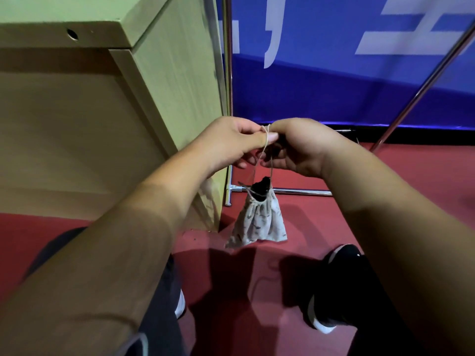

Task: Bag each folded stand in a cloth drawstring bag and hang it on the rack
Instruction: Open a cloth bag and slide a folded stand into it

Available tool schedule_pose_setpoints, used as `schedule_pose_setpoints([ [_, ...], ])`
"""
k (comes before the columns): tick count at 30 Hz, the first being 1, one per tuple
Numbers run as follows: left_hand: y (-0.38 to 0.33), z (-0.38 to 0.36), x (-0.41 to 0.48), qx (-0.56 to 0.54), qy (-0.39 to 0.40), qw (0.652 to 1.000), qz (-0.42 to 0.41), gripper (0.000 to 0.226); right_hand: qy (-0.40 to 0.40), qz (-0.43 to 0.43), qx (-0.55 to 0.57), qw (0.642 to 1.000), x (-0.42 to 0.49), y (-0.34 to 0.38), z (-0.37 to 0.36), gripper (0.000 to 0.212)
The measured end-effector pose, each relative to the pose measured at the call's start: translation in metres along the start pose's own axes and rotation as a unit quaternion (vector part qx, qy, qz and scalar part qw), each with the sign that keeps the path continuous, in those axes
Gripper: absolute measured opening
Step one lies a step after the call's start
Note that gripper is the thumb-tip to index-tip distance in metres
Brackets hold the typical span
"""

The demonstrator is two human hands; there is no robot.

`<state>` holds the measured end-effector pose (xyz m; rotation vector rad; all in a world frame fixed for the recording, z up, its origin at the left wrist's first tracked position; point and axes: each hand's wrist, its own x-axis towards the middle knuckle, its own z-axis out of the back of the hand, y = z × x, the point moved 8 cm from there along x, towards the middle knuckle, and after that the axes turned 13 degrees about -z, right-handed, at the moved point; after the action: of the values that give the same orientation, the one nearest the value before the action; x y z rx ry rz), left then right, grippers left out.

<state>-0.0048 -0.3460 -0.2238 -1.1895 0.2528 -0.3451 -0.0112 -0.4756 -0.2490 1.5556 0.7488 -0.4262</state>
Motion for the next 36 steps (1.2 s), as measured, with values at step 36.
schedule_pose_setpoints([
  [36,-0.087,0.011,-0.07,-0.025,-0.035,0.999,-0.026,0.023,-0.07,0.18,-0.262,0.945,-0.159,0.056,-0.012,0.022],
])
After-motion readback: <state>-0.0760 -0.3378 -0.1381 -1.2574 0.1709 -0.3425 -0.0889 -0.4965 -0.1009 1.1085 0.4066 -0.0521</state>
